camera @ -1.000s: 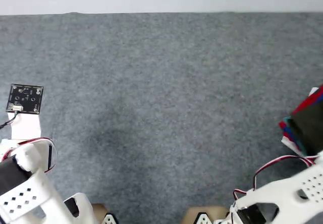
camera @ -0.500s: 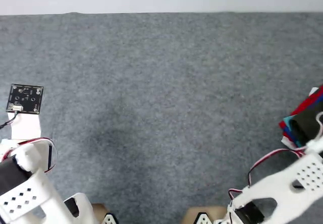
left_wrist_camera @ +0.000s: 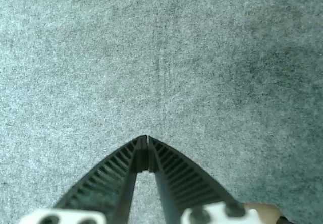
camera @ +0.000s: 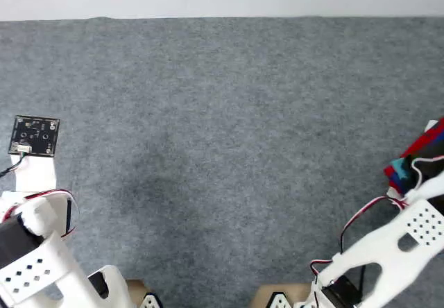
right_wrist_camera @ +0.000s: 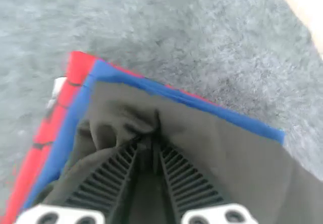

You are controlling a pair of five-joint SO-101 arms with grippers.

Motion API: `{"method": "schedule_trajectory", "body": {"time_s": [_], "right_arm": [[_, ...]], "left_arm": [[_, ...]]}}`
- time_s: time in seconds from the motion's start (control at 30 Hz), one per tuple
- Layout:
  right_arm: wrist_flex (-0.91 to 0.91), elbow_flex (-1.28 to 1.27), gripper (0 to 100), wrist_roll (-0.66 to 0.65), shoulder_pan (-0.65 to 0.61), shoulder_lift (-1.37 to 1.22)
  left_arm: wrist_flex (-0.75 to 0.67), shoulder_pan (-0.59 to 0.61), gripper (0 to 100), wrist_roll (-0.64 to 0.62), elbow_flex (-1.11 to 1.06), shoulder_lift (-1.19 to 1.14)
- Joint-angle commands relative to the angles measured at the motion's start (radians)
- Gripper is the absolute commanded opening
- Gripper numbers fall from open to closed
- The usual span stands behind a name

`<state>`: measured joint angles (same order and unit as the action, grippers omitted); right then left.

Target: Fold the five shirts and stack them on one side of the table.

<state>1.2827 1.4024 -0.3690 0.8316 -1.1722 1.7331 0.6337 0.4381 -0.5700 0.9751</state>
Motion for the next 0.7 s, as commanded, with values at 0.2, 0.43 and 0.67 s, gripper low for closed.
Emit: {"method": "schedule_trajectory", "body": {"time_s": [0.2, 0.43, 0.67], "right_arm": [[0.211, 0.272, 0.9, -0.006, -0.035, 0.183], [0.456, 0.275, 0.9, -0.006, -0.107, 0.355], [0.515, 0.269, 0.9, 0.028, -0.131, 0.441]], "left_arm": [[-0.002, 0.002, 1, 0.003, 0.004, 0.014], [-0.002, 0.002, 1, 0.002, 0.012, 0.014], [0.000, 0.002, 1, 0.000, 0.013, 0.015]]}}
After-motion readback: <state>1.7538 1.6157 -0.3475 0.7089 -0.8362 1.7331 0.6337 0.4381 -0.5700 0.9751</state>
